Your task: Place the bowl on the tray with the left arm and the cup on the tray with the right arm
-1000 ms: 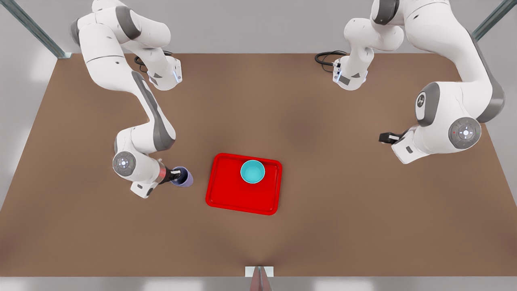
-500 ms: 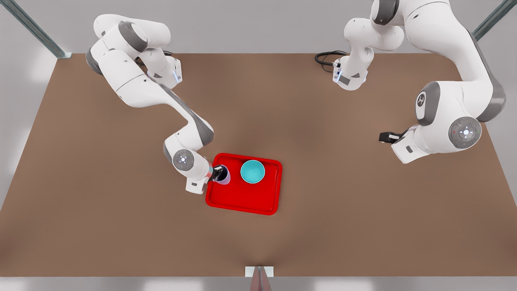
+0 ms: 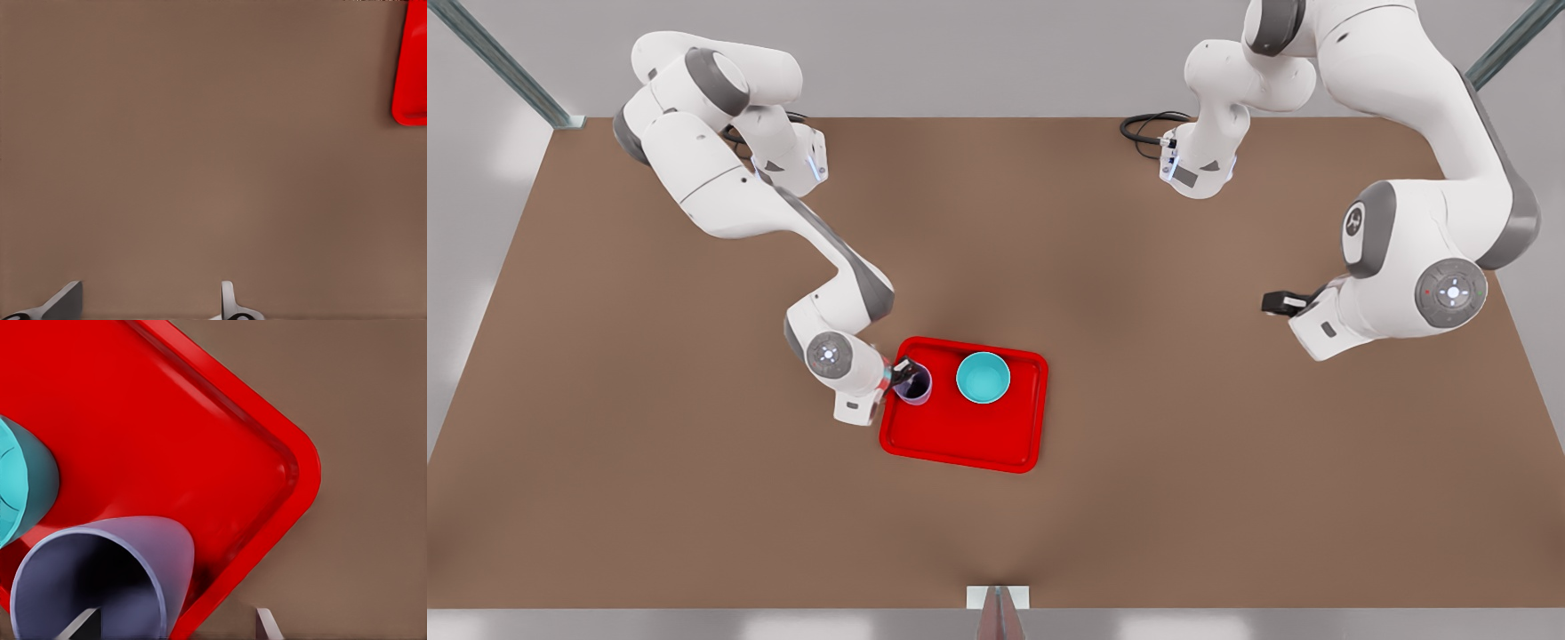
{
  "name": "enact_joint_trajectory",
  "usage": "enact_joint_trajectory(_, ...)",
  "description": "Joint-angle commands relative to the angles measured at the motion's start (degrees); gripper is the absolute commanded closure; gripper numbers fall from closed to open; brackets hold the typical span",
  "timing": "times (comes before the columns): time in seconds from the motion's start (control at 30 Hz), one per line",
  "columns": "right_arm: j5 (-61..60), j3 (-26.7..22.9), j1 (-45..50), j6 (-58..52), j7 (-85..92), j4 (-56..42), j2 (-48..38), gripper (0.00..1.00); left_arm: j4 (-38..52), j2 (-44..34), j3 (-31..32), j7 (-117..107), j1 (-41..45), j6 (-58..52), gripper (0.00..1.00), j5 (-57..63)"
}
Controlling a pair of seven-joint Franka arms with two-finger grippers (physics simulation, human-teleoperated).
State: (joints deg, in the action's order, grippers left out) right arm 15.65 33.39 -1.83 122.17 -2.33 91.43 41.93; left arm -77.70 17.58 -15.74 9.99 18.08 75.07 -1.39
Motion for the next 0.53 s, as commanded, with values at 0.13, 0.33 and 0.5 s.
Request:
enact_joint_trajectory(0.13,-5.89,1.68,-0.28,-8.7,-8.03,-2.57,-0.53,0.0,0.0,-0.09,0.09,-0.06,0.03,-0.36,0.0,0.25)
enact_joint_trajectory(0.33,-8.7,-19.4,0.78,-14.16,-9.79,-0.73,-21.18,0.0,0.88,0.0,0.44,-0.06,0.11,-1.77,0.0,-0.19)
enact_joint_trajectory(0.5,-15.56,-30.49,-1.07,-37.27,-3.2,-9.51,-29.98,0.0,0.88,0.17,0.44,0.03,0.11,-1.41,0.0,-0.19)
